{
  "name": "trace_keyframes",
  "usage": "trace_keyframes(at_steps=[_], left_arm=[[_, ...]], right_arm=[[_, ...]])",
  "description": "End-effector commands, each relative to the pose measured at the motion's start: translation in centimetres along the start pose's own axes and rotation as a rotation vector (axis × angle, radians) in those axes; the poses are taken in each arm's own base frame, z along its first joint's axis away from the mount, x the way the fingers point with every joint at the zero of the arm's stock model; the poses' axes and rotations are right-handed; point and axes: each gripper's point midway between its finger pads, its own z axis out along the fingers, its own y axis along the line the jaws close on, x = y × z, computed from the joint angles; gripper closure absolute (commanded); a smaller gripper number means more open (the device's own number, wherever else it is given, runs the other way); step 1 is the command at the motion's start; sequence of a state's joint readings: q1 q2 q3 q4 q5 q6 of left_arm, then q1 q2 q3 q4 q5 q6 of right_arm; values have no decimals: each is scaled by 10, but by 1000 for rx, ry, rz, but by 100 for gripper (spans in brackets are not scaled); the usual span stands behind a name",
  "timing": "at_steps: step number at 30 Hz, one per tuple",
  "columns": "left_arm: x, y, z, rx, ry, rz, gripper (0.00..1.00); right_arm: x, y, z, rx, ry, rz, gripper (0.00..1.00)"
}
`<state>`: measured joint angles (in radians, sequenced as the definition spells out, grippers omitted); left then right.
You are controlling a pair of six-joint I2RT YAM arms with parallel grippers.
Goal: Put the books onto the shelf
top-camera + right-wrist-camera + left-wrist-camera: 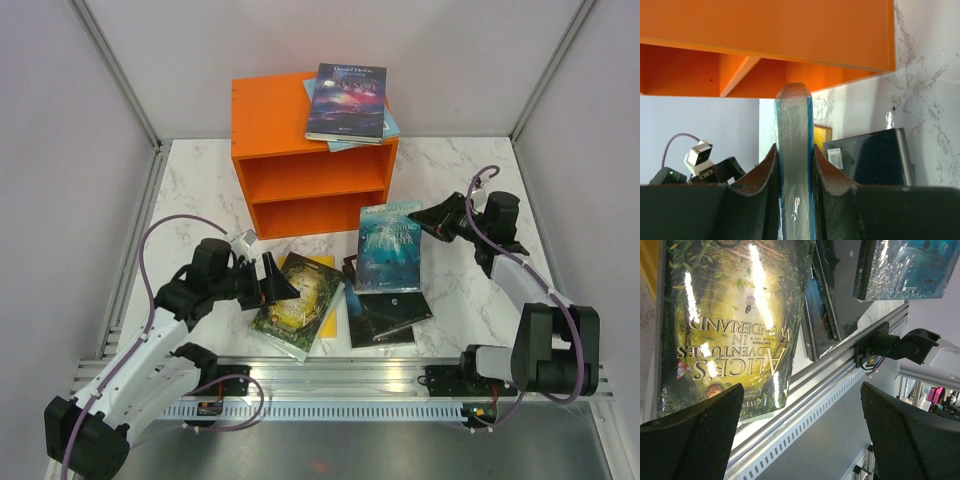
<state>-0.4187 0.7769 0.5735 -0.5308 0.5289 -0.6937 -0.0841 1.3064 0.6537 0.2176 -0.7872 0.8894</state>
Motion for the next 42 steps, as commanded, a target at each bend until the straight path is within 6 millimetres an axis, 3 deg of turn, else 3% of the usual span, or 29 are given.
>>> trace_keyframes(at_steps=[1, 5, 6, 12, 16, 29, 36, 42], left_arm=[[2, -3, -1, 10, 4, -16, 0], [4, -3, -1, 18, 8, -16, 0], [5, -4, -2, 23, 10, -15, 0], [9, -5, -6, 26, 18, -19, 0], [11, -3, -5, 22, 25, -26, 0], [11, 1, -2, 6, 27, -32, 0], [9, 3, 1, 8, 20, -31, 0], [8, 3, 4, 17, 12, -29, 0]], right_arm=[[-19, 69, -21, -165, -17, -62, 100], [-26, 104, -32, -264, -41, -56, 100], [-25, 105, -32, -283, -45, -27, 100], [-37, 166, -57, -469, -96, -94, 100], [-31, 195, -69, -548, -81, -131, 100], [-21, 259, -108, -643, -93, -108, 100], [-39, 303, -125, -655, -117, -88, 100], [-80, 333, -118, -672, -169, -45, 100]])
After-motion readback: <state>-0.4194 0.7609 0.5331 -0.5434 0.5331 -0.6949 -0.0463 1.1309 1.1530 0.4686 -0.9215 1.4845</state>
